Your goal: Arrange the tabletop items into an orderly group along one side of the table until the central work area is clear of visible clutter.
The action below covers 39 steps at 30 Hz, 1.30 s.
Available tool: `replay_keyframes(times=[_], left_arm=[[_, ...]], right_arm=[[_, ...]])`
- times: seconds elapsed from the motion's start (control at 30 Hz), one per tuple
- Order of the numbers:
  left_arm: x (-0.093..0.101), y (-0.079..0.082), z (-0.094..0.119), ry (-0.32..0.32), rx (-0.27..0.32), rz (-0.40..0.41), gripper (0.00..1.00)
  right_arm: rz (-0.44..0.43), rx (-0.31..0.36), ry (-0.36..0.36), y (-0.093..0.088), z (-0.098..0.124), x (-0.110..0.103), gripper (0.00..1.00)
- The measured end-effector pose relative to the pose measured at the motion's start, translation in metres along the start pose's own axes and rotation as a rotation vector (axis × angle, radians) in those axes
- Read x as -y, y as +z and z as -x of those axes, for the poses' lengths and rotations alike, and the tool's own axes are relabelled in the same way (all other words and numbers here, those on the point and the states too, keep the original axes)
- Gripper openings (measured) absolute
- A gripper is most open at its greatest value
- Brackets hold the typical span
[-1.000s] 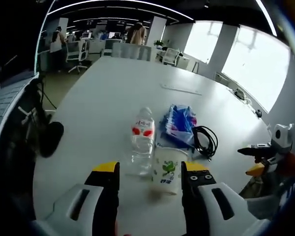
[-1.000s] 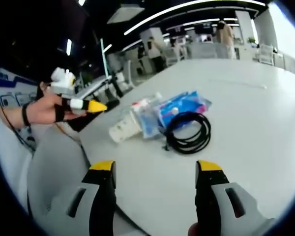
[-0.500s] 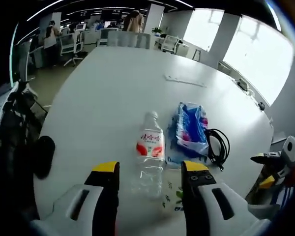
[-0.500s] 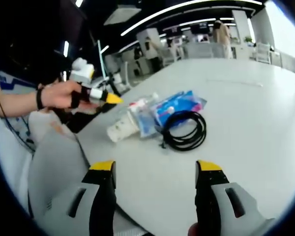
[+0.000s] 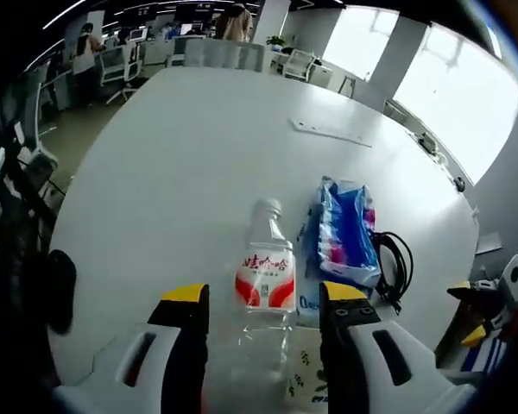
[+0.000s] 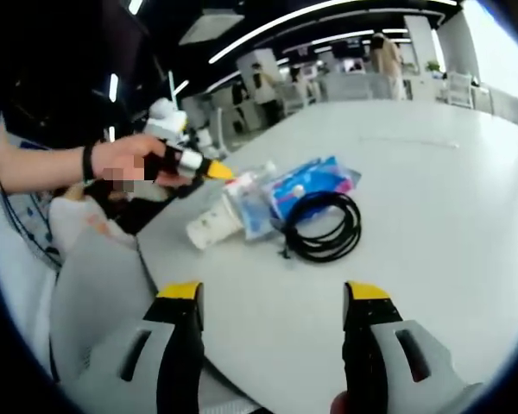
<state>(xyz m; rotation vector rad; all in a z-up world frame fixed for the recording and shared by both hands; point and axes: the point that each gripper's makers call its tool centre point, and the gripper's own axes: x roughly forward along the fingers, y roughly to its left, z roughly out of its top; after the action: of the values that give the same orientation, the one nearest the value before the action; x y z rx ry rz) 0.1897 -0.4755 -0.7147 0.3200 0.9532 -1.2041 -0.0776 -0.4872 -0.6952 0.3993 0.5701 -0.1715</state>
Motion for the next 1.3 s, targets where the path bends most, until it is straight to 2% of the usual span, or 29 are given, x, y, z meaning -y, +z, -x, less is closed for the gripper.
replay_keyframes(times=[0.3, 0.57, 0.73, 0.83, 0.87, 1.03, 1.3], left_arm=[[-0.002, -0.004, -0.022, -0.003, -0.055, 0.021, 0.50], [-0.001, -0.007, -0.037, -0.006, -0.074, 0.022, 0.46], [-0.001, -0.007, -0.041, 0.005, -0.090, -0.005, 0.45], [-0.003, -0.012, -0.044, 0.017, -0.123, -0.071, 0.42], [0.000, -0.011, -0.045, 0.004, -0.115, -0.052, 0.42], [0.000, -0.012, -0.044, -0.001, -0.127, -0.070, 0.40], [-0.002, -0.013, -0.037, -0.013, -0.115, -0.101, 0.38]], right_arm=[[-0.006, -0.006, 0.002, -0.001, -0.001, 0.001, 0.64], [-0.008, -0.015, 0.006, -0.003, -0.001, 0.000, 0.64], [-0.011, -0.011, 0.001, -0.002, 0.002, 0.002, 0.64], [-0.012, -0.008, -0.003, -0.001, 0.002, 0.004, 0.64], [-0.012, -0.009, -0.003, -0.001, 0.003, 0.004, 0.64], [-0.010, -0.008, -0.004, 0.000, 0.003, 0.004, 0.64], [-0.010, -0.010, 0.006, -0.001, 0.000, -0.002, 0.64]])
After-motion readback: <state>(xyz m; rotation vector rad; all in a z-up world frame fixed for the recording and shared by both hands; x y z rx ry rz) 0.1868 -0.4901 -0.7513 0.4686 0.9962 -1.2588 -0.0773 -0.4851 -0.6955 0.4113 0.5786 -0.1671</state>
